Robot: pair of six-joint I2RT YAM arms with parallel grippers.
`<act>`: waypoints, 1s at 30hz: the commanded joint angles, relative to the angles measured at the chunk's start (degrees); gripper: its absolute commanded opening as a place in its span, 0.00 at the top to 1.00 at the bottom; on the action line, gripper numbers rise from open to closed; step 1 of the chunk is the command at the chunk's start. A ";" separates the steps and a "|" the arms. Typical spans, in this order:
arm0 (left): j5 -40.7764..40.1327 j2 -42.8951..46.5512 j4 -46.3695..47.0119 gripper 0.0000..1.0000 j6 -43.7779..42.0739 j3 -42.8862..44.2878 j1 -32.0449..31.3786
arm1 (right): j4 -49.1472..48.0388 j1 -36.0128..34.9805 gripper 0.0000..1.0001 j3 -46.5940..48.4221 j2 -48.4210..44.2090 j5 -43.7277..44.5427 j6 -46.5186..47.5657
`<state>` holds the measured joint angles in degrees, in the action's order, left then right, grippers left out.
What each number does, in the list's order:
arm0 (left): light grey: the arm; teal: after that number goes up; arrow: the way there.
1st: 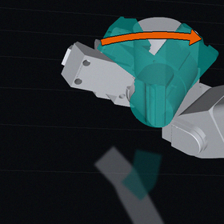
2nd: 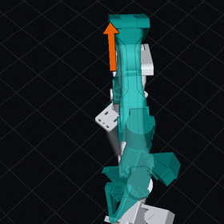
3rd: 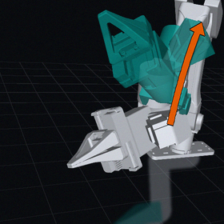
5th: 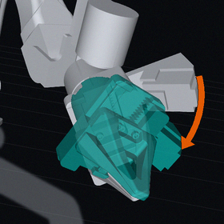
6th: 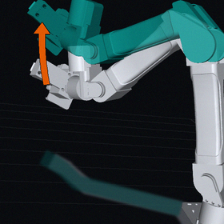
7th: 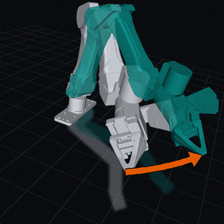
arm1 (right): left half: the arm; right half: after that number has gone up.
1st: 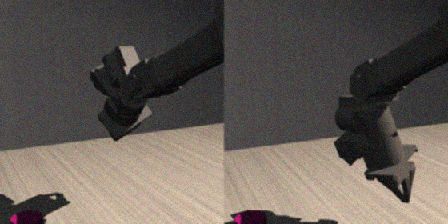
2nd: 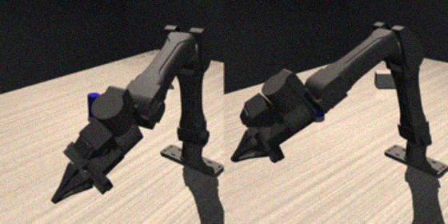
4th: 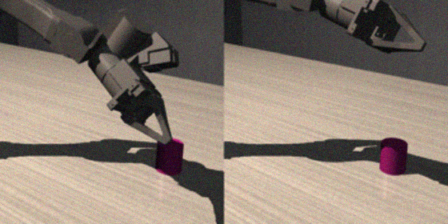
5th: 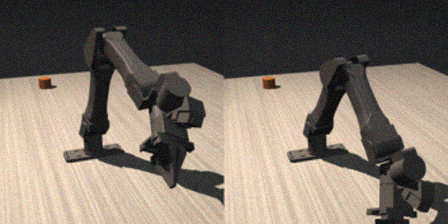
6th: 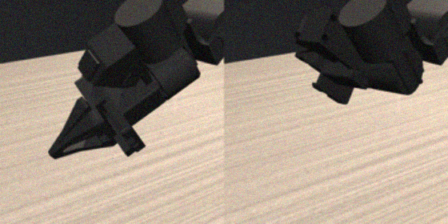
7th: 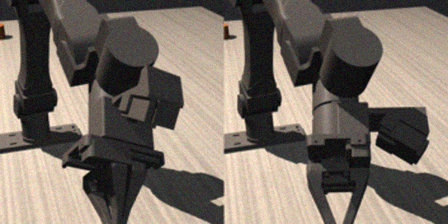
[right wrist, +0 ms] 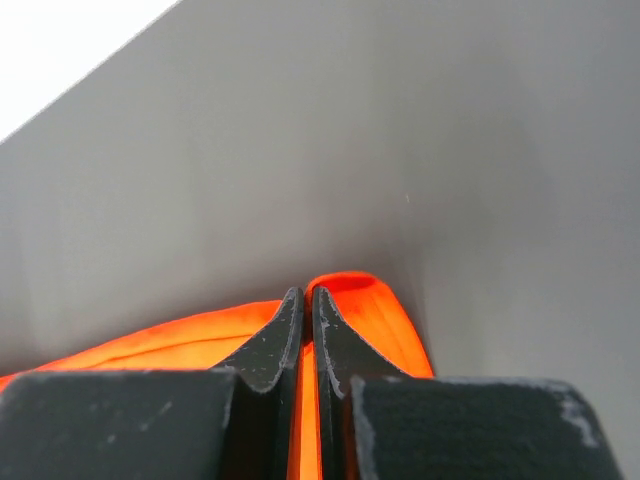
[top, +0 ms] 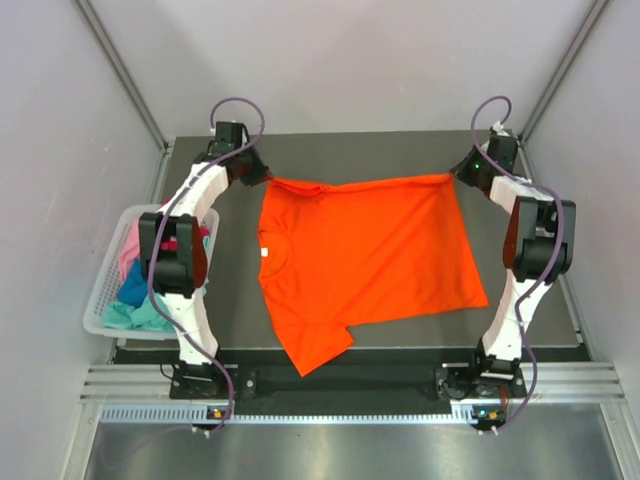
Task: Fold and stack the t-shirts
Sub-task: Fold the tshirt
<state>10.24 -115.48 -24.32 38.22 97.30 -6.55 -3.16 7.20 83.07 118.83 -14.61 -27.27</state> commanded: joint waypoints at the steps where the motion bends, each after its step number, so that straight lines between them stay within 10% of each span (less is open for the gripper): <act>1: -0.92 8.86 -2.05 1.00 0.45 -5.09 -0.92 | 2.10 0.36 1.00 -2.03 -5.00 0.90 3.10; 30: -2.50 34.27 -7.06 1.00 4.85 -41.04 -9.27 | 10.81 1.15 1.00 -21.81 -19.07 9.16 7.05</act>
<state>8.91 -83.74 -31.64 42.26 57.49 -14.22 9.10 7.33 61.78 102.41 -7.49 -20.99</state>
